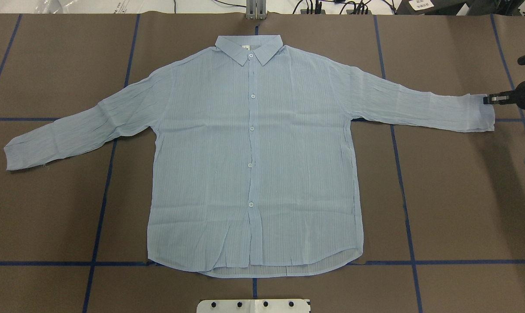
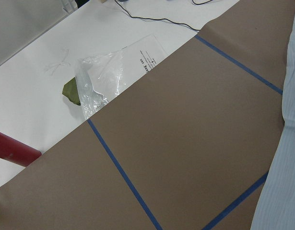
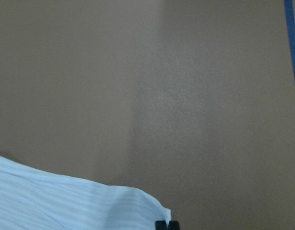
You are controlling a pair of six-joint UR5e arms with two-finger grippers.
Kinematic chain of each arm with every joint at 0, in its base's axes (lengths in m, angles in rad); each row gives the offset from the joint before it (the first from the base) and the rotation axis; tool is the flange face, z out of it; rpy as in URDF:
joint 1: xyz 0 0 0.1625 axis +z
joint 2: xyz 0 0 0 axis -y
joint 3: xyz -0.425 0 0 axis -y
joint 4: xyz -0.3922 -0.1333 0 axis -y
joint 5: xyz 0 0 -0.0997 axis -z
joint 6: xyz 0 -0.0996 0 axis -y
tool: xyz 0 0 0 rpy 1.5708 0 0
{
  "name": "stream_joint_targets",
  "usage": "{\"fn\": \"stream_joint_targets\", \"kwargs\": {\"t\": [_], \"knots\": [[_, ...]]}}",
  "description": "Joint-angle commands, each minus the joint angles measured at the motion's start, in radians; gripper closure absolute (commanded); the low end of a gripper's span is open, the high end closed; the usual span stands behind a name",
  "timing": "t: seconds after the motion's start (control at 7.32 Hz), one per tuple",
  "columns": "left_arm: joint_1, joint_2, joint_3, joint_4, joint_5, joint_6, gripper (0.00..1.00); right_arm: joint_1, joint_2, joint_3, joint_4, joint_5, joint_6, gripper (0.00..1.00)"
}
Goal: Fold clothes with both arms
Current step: 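Lower the right gripper to the cuff of the sleeve nearest it and grasp, then carry the sleeve with the right gripper across the shirt body toward the collar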
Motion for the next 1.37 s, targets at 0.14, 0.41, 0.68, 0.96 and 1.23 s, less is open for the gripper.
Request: {"fn": "stream_joint_targets", "kwargs": {"t": [0.14, 0.41, 0.68, 0.96, 1.23], "knots": [[0.0, 0.0, 0.0, 0.001, 0.0, 0.0, 0.0, -0.001, 0.002, 0.318, -0.269, -0.005, 0.186, 1.0], [0.0, 0.0, 0.002, 0.001, 0.0, -0.002, 0.0, -0.111, 0.038, 0.544, -0.493, -0.128, 0.344, 1.0], [0.0, 0.0, 0.002, 0.001, 0.0, -0.002, 0.0, -0.273, 0.237, 0.616, -0.74, -0.352, 0.612, 1.0], [0.0, 0.0, 0.003, 0.001, 0.0, -0.005, 0.0, -0.381, 0.46, 0.605, -1.023, -0.489, 0.737, 1.0], [0.0, 0.003, 0.003, 0.001, 0.0, -0.006, 0.0, -0.464, 0.536, 0.59, -1.031, -0.603, 0.747, 1.0]]}}
